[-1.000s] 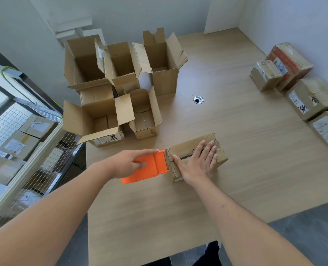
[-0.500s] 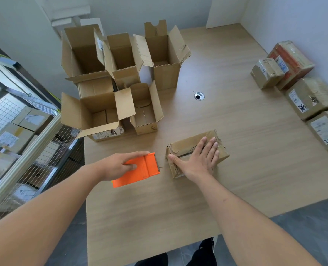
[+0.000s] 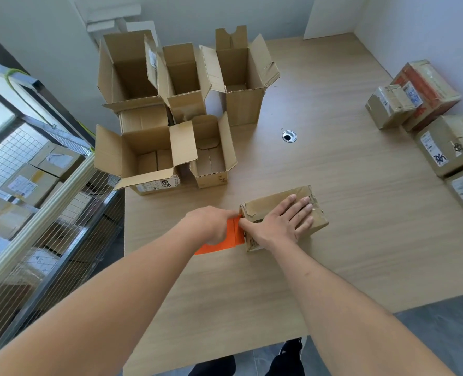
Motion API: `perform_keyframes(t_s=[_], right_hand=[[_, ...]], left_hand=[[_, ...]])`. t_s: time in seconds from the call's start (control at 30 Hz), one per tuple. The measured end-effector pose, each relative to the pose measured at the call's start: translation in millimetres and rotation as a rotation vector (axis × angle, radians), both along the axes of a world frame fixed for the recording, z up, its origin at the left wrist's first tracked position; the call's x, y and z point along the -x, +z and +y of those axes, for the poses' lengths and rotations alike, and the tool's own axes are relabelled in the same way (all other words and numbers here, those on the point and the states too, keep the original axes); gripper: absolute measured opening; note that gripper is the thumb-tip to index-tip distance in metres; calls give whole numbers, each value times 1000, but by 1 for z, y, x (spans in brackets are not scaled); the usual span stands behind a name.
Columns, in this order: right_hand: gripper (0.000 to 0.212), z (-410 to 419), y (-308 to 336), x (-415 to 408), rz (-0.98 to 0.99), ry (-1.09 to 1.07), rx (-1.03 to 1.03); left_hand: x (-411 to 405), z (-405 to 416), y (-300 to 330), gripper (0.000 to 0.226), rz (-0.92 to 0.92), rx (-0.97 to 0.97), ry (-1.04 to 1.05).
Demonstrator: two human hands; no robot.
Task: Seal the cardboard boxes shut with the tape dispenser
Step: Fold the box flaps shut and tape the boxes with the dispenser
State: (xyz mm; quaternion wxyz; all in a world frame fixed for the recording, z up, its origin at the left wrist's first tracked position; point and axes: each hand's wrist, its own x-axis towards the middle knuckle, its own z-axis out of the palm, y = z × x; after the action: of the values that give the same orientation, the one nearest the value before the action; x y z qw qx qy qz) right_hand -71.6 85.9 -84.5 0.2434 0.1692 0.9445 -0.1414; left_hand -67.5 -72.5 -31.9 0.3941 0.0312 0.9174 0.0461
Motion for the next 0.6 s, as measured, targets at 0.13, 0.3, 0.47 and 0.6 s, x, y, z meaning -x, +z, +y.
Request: perform_keyframes(t_s=[0.13,0.3,0.47,0.6], right_hand=[[151,-2,-1,0,14,1,9],[155,-3,-4,0,10,-4,-3],[158,-1,-8,0,10,6,6],[157,-2,-9,2,44,6,-11]], left_hand=[[11,15,9,62,-55,81,-47],[15,33,12,56,-60,156,-1],[-11,53,-1,37,6,264,88],[-34,32,-27,26,76,167,212]])
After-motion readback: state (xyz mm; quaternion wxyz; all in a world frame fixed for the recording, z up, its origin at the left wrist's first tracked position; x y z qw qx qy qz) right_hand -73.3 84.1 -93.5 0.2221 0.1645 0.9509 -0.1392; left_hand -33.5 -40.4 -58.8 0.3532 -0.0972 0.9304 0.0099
